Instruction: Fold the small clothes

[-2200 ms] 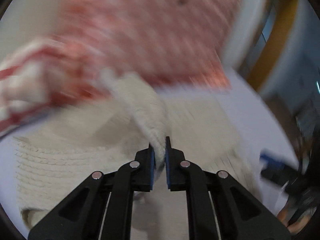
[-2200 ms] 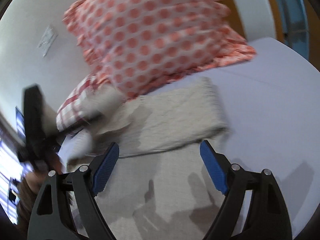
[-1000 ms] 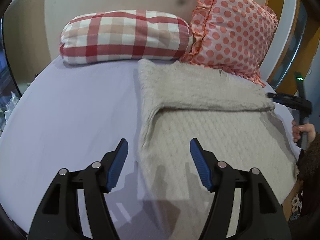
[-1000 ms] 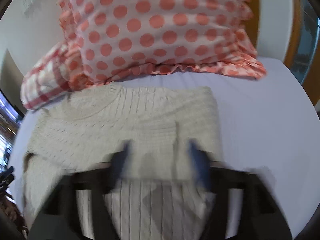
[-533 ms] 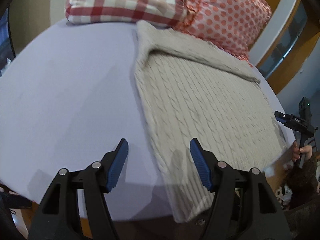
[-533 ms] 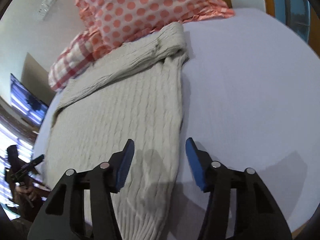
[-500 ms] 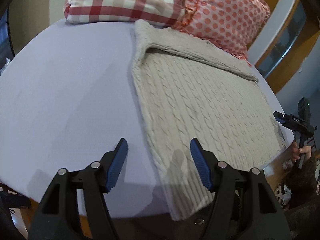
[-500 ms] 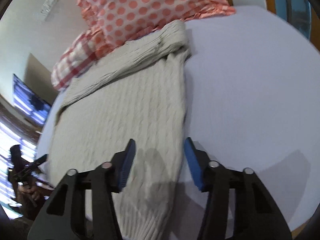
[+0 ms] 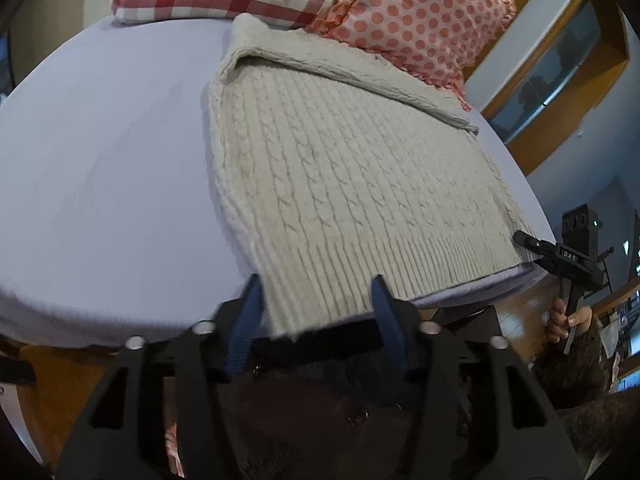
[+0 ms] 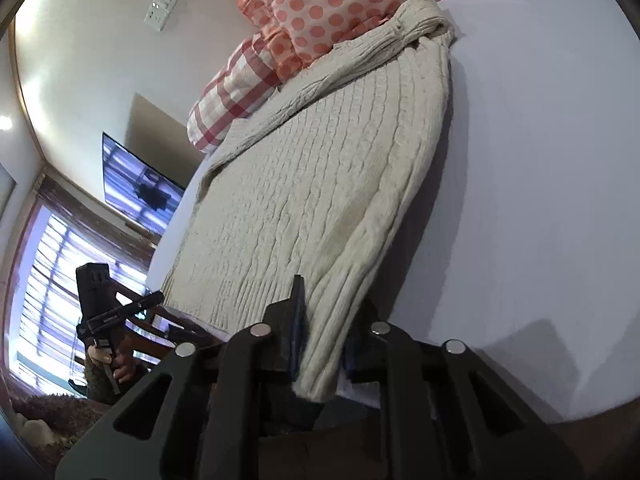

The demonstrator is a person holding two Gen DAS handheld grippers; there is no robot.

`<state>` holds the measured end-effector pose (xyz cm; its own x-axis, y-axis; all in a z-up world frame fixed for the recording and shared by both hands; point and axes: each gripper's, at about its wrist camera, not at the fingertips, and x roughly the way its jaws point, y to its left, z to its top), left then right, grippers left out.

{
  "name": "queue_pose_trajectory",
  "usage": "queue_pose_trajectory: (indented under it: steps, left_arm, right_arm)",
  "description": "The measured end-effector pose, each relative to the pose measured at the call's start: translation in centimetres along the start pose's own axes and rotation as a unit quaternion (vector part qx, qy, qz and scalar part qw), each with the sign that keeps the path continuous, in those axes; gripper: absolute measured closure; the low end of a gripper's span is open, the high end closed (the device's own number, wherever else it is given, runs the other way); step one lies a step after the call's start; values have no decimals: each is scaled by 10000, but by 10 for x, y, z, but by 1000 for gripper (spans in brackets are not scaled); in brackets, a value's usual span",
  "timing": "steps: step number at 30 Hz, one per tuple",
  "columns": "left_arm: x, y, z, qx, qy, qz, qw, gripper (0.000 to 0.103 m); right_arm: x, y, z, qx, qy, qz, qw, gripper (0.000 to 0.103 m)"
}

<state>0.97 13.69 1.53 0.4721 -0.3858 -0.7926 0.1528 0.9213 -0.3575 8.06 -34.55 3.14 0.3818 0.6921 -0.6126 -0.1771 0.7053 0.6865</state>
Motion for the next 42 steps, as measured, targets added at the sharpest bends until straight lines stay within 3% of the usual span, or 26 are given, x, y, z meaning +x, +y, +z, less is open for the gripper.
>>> queue_pose_trajectory:
  steps: [1,3,6,8,11,15,17,21,24,28,30,32,34,35,36,37,38,40,42]
  left_arm:
    - [0,1,0,-69,31,40,10000,77]
    - [3,4,-1,-279,128,10,9995,88]
    - [4,4,1,-296,144,-33,9995,93]
    - [2,4,7,-341,73,-253,9991,93]
    - [-12,4,23,-304,-263,-463,9981,94]
    - [-34,6,78,-299,-951,-485,9938,94]
    - [-33,7,116,-292,-1196,-294,9920,94]
    - [-8,16,197,-523,-1381,63,9890,94]
    - [29,25,254,-599,-1383,434,9876,94]
    - [97,41,313,-727,-1103,936,9868,94]
    - [124,48,326,-758,-900,1119,9867,94]
    - [141,56,334,-937,-649,995,9885,88]
    - [137,65,337,-1058,-720,788,9886,82]
    - [128,70,338,-1067,-875,741,9877,76]
    - [119,72,338,-1074,-1012,837,9855,60]
    - [107,76,338,-1080,-1202,980,9820,53]
    - [98,79,337,-1086,-1356,1047,9792,53]
    - [80,84,335,-1138,-1568,1034,9756,54]
    - [69,80,327,-1093,-1628,740,9778,54]
  right_arm:
    - [-1,-1,-1,18,-42,20,10000,91]
    - [-3,-1,-4,42,-139,65,9999,93]
    - [-6,-1,-2,92,-287,223,9993,94]
    - [-14,4,4,94,-513,412,9978,94]
    - [-29,13,23,25,-889,596,9943,95]
    - [-45,29,74,-42,-1450,813,9861,95]
    - [-44,31,105,6,-1682,833,9822,95]
    - [-14,25,172,188,-1966,627,9783,95]
    - [23,7,218,428,-2006,331,9782,95]
    - [81,-24,272,834,-1883,-237,9783,95]
    - [111,-48,289,1237,-1556,-613,9781,94]
    - [133,-72,295,1800,-1023,-786,9752,94]
    - [136,-80,297,2007,-779,-723,9739,88]
    - [130,-79,298,1973,-810,-697,9745,72]
    - [121,-76,298,1905,-942,-782,9740,44]
    - [108,-73,296,1831,-1186,-892,9718,26]
    - [97,-68,295,1777,-1453,-1052,9676,2]
    - [69,-56,292,1511,-2159,-1269,9563,1]
    - [56,-42,289,1069,-2389,-1032,9596,1]
